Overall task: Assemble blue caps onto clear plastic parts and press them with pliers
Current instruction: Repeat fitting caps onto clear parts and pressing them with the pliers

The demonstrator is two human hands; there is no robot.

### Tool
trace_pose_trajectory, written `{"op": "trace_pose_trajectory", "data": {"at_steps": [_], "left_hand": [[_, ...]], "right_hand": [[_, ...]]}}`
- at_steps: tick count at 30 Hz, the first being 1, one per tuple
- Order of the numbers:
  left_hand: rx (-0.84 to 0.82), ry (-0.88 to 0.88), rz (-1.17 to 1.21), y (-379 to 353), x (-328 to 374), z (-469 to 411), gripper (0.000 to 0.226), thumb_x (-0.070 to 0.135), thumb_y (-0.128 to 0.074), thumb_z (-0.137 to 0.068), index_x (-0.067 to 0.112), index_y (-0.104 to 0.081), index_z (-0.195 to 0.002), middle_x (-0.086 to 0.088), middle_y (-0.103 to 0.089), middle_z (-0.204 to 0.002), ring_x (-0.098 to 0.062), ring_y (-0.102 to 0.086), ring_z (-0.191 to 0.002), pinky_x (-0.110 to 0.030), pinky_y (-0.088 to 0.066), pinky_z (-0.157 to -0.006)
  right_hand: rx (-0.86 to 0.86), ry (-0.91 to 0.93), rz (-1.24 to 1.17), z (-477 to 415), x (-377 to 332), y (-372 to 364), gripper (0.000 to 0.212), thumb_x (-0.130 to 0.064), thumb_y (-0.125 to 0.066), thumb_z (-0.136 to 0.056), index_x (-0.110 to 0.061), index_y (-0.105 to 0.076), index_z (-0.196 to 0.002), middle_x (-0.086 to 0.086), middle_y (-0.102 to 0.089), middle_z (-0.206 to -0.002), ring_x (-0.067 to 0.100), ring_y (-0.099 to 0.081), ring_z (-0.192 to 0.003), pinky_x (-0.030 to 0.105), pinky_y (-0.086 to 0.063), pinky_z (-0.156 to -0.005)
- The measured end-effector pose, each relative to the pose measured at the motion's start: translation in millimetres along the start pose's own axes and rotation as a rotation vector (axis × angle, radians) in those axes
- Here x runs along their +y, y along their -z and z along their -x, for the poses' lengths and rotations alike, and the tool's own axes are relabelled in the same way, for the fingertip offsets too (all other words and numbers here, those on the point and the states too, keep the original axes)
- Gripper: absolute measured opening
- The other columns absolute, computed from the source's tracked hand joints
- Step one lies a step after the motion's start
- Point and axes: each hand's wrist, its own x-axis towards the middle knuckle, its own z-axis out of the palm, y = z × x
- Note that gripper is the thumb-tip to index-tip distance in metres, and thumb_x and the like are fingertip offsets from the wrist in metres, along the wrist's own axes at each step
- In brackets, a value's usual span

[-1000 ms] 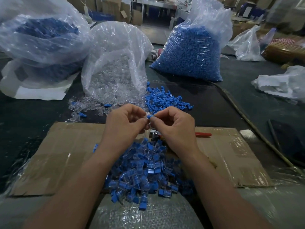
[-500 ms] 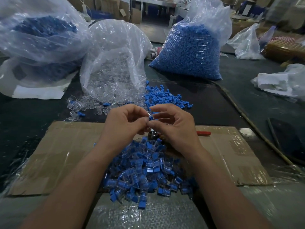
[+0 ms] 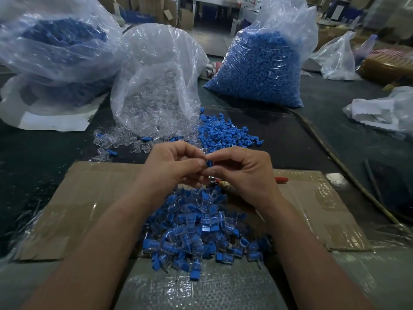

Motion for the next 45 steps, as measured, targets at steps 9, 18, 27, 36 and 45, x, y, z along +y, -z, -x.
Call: {"op": "trace_pose_trajectory", "data": {"at_steps": [9, 18, 27, 36, 45], "left_hand": [[-0.026, 0.027, -0.008, 1.4, 0.1, -1.4, 0.009, -0.006, -0.057, -0.08, 0.003, -0.06, -0.079, -0.011, -0.069, -0.062, -0.019, -0.067, -0.055, -0.023, -0.054, -0.05], [-0.008, 0.027, -0.041, 1.0, -0.1, -1.0, 0.01, -0.002, -0.065, -0.072, 0.005, -0.06, -0.075, -0.009, -0.068, -0.059, -0.018, -0.067, -0.053, -0.02, -0.051, -0.047], [0.048, -0.006, -0.01, 3.2, -1.4, -1.9, 0.01, -0.004, -0.06, -0.079, 0.004, -0.059, -0.075, -0.007, -0.068, -0.058, -0.013, -0.064, -0.05, -0.019, -0.051, -0.047], [0.081, -0.018, 0.005, 5.9, -4.5, -5.3, 0.011, -0.004, -0.06, -0.078, 0.005, -0.059, -0.073, -0.007, -0.068, -0.058, -0.013, -0.064, -0.05, -0.019, -0.05, -0.046], [0.078, -0.012, -0.001, 6.7, -6.6, -5.0, 0.012, -0.005, -0.059, -0.08, 0.005, -0.059, -0.074, -0.007, -0.069, -0.061, -0.014, -0.065, -0.052, -0.02, -0.051, -0.048]], "right_hand": [[0.007, 0.023, 0.059, -0.1, 2.1, 1.7, 0.032, -0.004, -0.077, -0.066, -0.016, -0.067, -0.094, -0.011, -0.066, -0.078, 0.007, -0.066, -0.07, 0.022, -0.055, -0.067], [0.0, 0.045, 0.092, 0.2, 3.7, 1.3, 0.031, -0.005, -0.077, -0.066, -0.014, -0.068, -0.094, -0.007, -0.067, -0.079, 0.006, -0.067, -0.072, 0.023, -0.056, -0.069], [-0.001, -0.27, 0.266, -3.5, 1.7, 29.1, 0.031, -0.055, -0.065, -0.056, -0.042, -0.062, -0.084, -0.019, -0.065, -0.083, -0.004, -0.062, -0.08, 0.018, -0.052, -0.074], [-0.423, -0.708, 0.645, 6.7, 13.0, 66.5, 0.073, -0.036, -0.082, -0.061, -0.034, -0.048, -0.126, -0.02, -0.044, -0.102, 0.002, -0.044, -0.096, 0.024, -0.037, -0.076], [-0.422, -0.643, 0.775, 1.7, 9.3, 53.5, 0.055, -0.036, -0.08, -0.06, -0.03, -0.061, -0.111, -0.018, -0.045, -0.089, 0.005, -0.045, -0.081, 0.024, -0.042, -0.067]]}}
